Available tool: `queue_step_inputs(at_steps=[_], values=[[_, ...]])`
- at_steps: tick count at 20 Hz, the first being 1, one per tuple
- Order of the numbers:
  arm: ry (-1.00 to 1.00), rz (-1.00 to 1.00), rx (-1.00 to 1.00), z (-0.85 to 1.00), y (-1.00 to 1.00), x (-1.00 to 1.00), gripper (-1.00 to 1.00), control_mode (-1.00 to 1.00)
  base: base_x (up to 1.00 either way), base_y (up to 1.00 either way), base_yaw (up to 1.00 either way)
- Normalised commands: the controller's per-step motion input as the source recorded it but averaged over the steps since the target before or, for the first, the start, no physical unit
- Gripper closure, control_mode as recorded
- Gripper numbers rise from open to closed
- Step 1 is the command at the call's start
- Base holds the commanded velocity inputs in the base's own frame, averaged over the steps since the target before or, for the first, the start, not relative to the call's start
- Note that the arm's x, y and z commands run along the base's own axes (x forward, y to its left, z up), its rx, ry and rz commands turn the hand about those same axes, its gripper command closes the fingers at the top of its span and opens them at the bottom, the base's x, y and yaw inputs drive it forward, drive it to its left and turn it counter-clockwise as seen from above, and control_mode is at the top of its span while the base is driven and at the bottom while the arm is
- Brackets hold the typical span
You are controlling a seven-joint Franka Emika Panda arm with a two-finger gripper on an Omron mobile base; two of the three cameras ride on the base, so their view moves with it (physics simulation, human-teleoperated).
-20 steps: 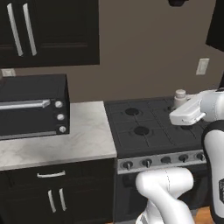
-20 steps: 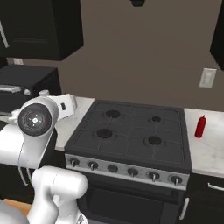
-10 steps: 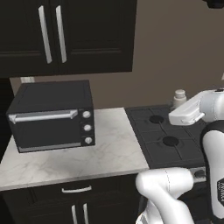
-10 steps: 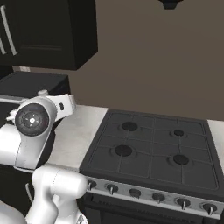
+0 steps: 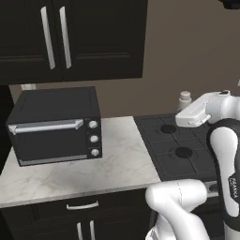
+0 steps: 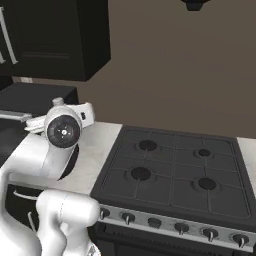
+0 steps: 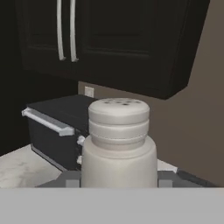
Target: Collect the turmeric, ketchup, and shaker from the cabinet and place them next to the stove.
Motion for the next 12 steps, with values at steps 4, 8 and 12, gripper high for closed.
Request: queue_step_inputs(at_steps=[4,8,12], values=[[-0.07,0.22,0.02,-0.58,0.00,0.87,1.00,-1.00,0.00,0.00,0.00],[-0.07,0.22,-0.01,-0.72,0.01,0.59,1.00,-1.00,0.00,0.00,0.00],[-0.01,0.12,-0.10,-0.61,0.07,0.37,1.00,-1.00,0.00,0.00,0.00]])
